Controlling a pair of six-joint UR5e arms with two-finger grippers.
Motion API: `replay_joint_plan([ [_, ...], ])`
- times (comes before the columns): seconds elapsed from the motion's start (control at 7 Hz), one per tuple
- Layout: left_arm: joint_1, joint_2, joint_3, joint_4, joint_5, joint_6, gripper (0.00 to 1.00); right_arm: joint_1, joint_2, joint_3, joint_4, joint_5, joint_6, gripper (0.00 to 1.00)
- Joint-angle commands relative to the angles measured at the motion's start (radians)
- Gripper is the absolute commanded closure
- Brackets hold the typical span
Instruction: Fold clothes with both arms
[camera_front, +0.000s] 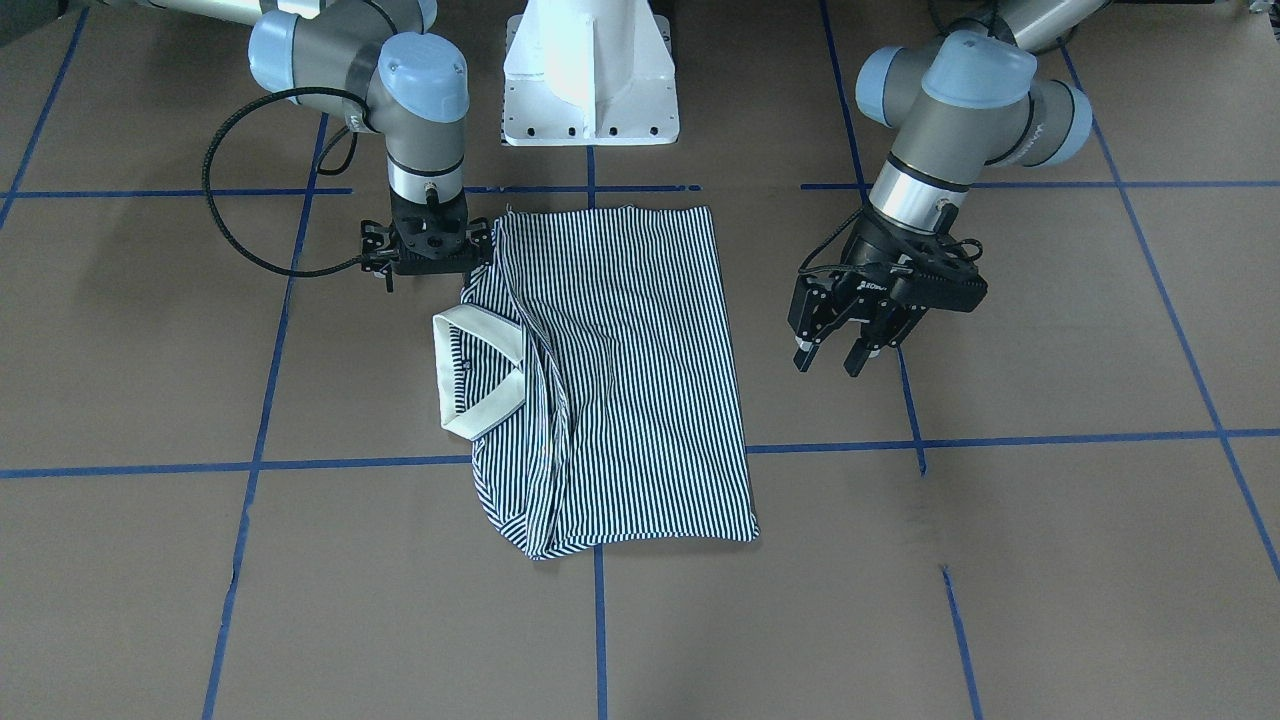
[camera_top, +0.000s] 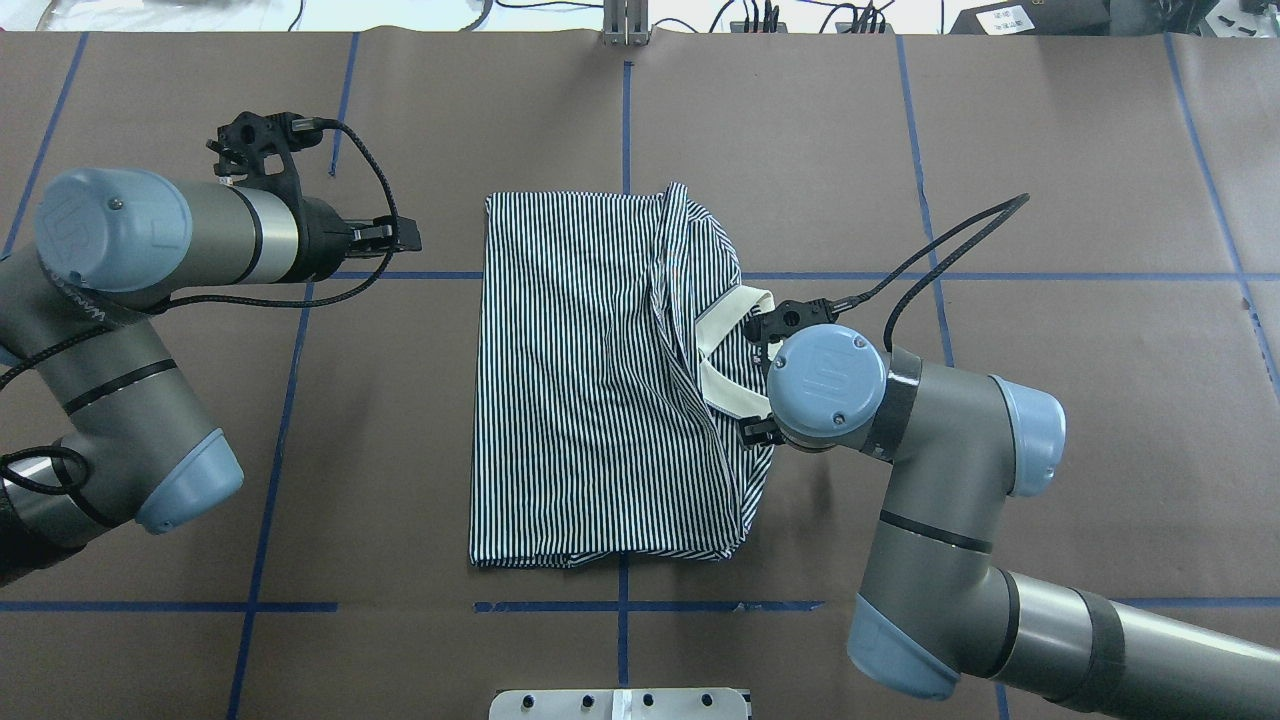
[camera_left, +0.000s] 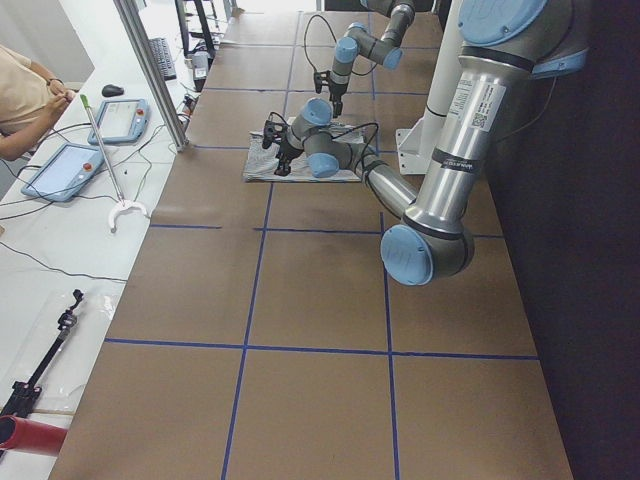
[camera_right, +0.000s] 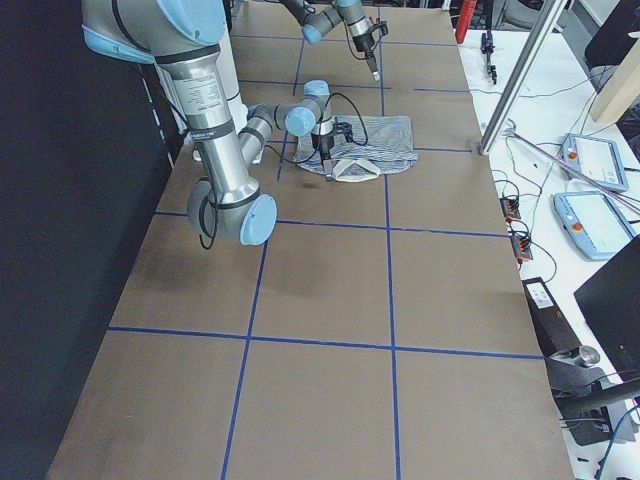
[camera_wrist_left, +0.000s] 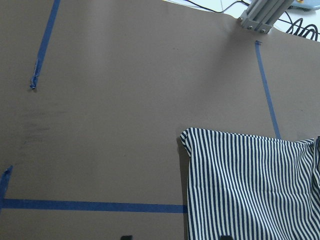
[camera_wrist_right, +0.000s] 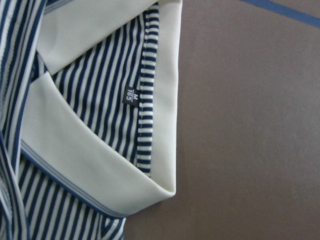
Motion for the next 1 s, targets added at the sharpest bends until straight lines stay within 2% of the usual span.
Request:
replay_joint_plan([
  [0.0, -0.001, 0.041, -0.041, -0.003, -0.038, 0.000, 0.33, 0.043, 0.129, -0.087, 0.005, 0.001, 0.014, 0.00],
  [0.29, -0.004, 0.110, -0.115, -0.005, -0.061, 0.008, 0.34, 0.061, 0.277, -0.245, 0.034, 0.003, 0.034, 0.00],
  [0.43, -0.004, 0.111, -0.115, -0.006, -0.061, 0.008, 0.34, 0.065, 0.294, -0.313, 0.125, 0.003, 0.077, 0.00],
  [0.57, -0.004, 0.113, -0.115, -0.008, -0.061, 0.008, 0.34, 0.066, 0.361, -0.432, 0.193, 0.003, 0.108, 0.00],
  [0.86, -0.004, 0.113, -0.115, -0.008, -0.061, 0.008, 0.34, 0.066, 0.368, -0.461, 0.194, 0.004, 0.103, 0.00],
])
